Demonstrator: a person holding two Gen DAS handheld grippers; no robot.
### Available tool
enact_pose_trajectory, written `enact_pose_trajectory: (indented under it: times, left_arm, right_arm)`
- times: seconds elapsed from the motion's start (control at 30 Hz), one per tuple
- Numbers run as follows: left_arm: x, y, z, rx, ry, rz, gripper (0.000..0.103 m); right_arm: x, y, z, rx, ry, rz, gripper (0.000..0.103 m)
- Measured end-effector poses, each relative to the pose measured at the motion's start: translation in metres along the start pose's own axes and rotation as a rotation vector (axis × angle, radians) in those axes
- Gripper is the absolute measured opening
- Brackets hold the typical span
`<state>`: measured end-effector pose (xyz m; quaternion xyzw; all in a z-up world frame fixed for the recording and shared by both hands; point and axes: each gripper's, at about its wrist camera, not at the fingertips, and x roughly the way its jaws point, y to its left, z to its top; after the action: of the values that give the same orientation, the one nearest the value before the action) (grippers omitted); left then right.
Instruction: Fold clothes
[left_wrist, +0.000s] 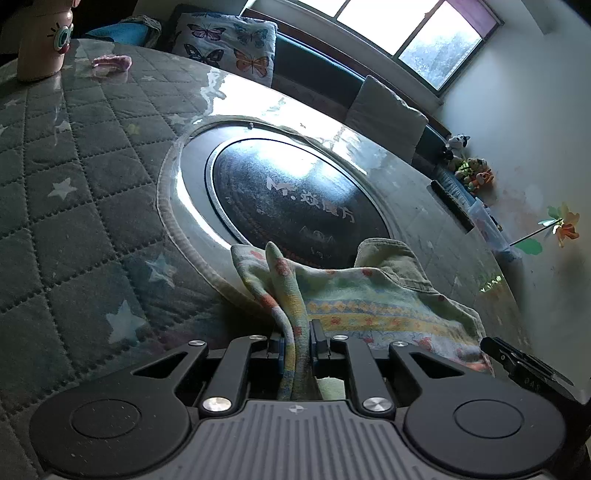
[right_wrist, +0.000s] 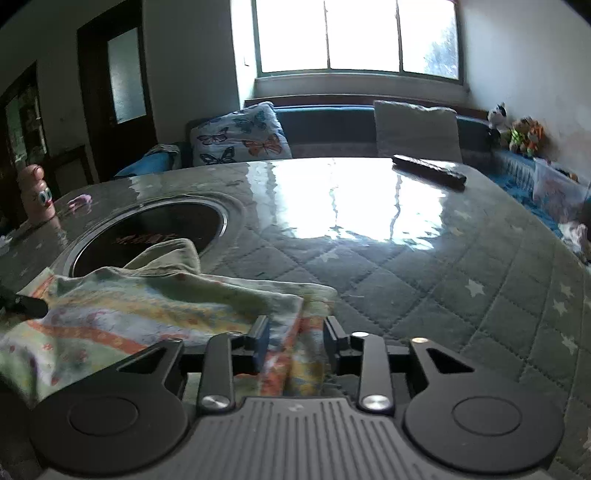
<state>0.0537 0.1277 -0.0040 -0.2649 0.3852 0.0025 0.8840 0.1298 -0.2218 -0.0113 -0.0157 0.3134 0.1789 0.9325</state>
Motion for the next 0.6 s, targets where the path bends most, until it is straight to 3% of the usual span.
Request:
enact_pose_trajectory:
  times: [0.27,0.47,0.6]
  left_arm:
    - [-0.001,-0.006,0.001,0.022,0.000,0.019,0.014]
    - [-0.004,-0.016,0.005,0.045,-0.007,0.036,0.012]
    - [-0.002,-0.030,0.009,0.071,-0.014,0.030,0.010]
  right_arm:
    - [0.012,-0.006,0.000,0.062,0.027,0.035,0.037]
    - [0.013,0.000,0.000,0.083,0.017,0.064,0.009]
    - [0.001,-0.005,0.001,0.115,-0.018,0.074,0.005]
